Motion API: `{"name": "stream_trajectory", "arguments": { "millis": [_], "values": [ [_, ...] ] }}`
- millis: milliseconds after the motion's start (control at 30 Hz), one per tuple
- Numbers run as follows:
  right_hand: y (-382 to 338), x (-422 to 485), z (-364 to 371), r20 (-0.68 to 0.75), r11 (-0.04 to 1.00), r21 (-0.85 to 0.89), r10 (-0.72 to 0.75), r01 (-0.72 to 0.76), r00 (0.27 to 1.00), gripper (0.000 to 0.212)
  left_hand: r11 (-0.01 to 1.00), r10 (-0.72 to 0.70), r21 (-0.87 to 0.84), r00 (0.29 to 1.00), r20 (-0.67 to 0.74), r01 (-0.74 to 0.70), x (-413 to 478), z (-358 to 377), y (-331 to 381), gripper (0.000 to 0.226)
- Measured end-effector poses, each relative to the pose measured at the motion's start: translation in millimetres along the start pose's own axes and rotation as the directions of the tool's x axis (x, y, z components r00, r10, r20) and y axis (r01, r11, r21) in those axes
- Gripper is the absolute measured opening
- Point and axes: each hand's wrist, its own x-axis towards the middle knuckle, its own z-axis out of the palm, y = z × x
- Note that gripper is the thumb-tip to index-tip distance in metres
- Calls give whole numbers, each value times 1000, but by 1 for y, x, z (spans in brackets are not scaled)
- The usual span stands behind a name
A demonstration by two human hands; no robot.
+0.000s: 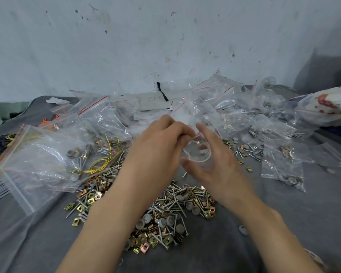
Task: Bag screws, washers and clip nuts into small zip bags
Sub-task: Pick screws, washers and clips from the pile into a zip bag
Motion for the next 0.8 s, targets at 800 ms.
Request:
{"name": "stream_trajectory", "arguments": {
  "millis": [800],
  "values": [
    [-1, 3, -22, -95, 975, 193, 132, -112, 987, 73, 884, -277, 467, 771, 573, -29, -31, 42, -48, 30]
  ]
}}
